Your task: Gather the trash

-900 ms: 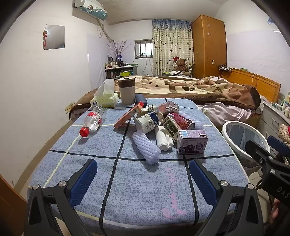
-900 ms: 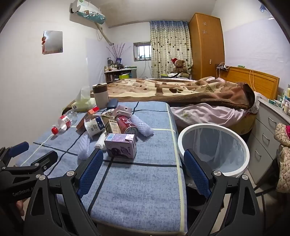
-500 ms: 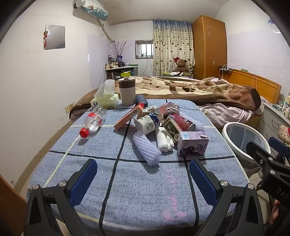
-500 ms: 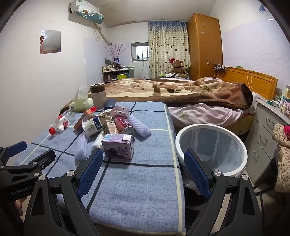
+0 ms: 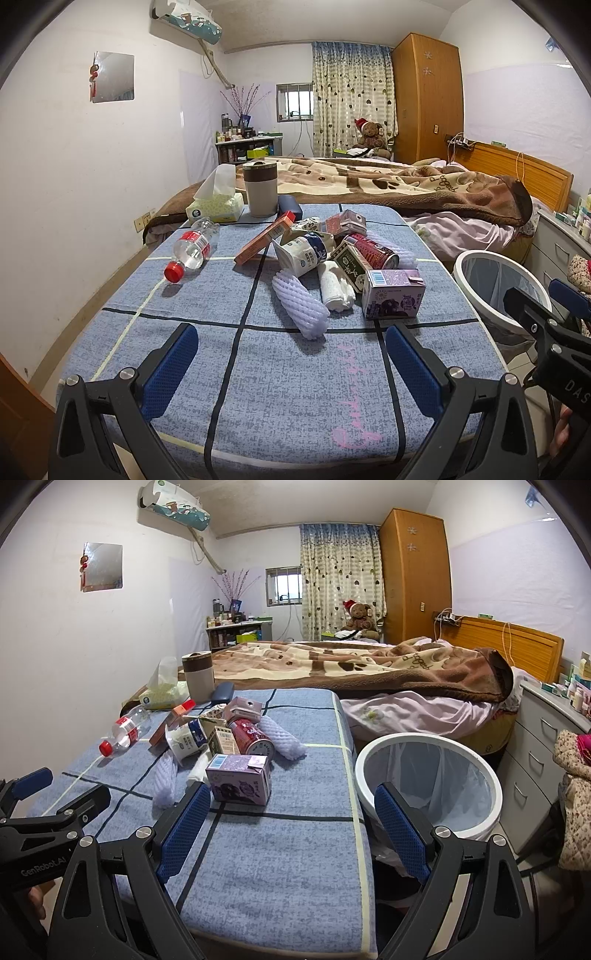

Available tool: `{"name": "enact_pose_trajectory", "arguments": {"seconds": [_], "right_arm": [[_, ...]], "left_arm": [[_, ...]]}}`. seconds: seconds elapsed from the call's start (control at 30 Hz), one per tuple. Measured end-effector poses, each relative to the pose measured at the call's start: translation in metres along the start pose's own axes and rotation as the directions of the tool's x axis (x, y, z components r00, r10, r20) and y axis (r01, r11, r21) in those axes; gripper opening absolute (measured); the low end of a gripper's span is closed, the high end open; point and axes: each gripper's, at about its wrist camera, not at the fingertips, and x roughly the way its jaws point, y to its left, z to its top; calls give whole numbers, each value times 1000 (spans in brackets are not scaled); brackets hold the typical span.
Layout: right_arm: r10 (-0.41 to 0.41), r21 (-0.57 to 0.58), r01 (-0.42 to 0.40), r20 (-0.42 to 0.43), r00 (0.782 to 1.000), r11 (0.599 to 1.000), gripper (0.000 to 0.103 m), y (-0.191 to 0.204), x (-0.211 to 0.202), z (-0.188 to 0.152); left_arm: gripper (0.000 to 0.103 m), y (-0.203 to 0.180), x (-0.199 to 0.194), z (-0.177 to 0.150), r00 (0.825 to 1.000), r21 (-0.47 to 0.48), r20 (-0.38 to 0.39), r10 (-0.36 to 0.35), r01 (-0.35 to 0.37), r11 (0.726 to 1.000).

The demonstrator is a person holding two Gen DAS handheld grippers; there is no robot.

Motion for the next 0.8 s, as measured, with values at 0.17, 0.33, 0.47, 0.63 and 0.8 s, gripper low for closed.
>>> {"name": "enact_pose_trajectory", "arguments": {"seconds": [0.17,0.33,0.47,0.63,0.8], "right_arm": [[1,0,-1,-3,1000,1000,92,0,-1,0],[-3,-3,3,1,1000,1000,92,-1,-1,0],[-5,-4,5,1,1000,1000,92,-1,-2,0],[-4,-4,4,0,1000,1000,92,-1,-2,0],[-5,-4,5,1,1000,1000,92,-1,-2,0]], "left_arm": [[103,1,-1,-1,1000,-1,2,0,0,1000],[103,0,-2,0,1000,-3,2,1,-1,1000],[103,1,-2,0,1000,-5,0,2,-2,1000],[103,2,-2,-1,1000,-6,-1,3,-3,1000],[103,1,-3,-1,1000,-6,1,3,-3,1000]]}}
